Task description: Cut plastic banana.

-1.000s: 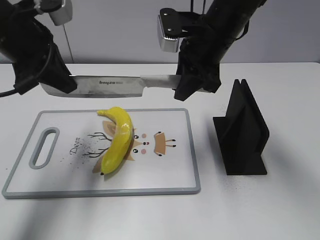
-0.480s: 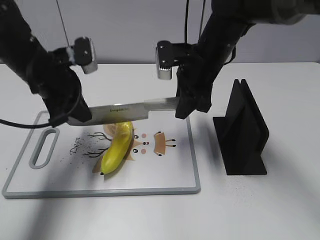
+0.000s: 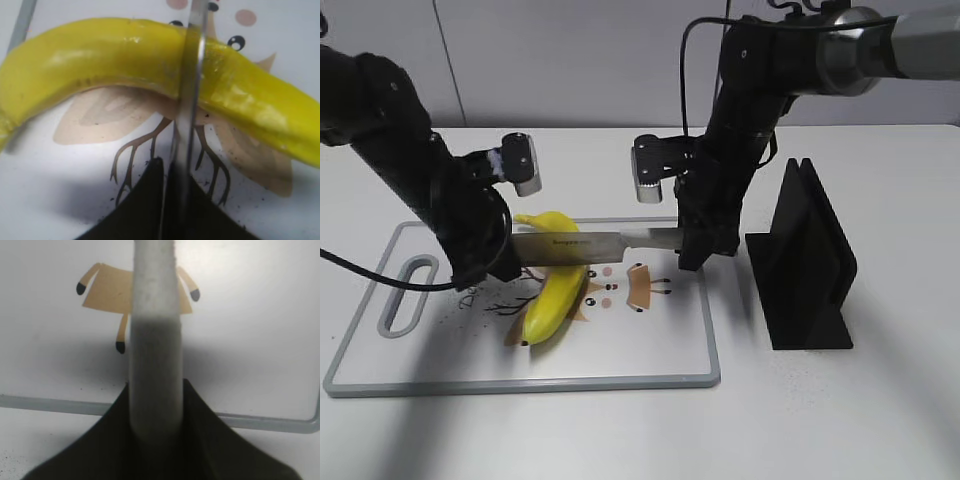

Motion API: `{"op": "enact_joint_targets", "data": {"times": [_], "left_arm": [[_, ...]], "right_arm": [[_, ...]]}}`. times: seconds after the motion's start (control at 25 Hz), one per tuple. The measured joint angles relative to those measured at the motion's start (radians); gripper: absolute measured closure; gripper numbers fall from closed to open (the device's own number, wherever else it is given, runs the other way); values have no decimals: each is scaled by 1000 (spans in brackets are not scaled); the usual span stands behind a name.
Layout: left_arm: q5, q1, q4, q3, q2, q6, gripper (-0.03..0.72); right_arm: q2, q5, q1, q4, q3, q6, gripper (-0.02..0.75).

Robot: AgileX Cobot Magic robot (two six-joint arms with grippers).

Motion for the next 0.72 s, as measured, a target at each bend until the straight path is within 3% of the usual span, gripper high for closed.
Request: {"op": "enact_joint_targets", "data": {"times": [0.48, 0.72], "left_arm": [[25, -1, 53, 16, -179, -5, 683], [131, -1, 56, 16, -303, -8, 684]], "right_arm": [[-166, -13, 7, -4, 14, 11, 574], [-266, 41, 11, 12, 14, 11, 574]]}}
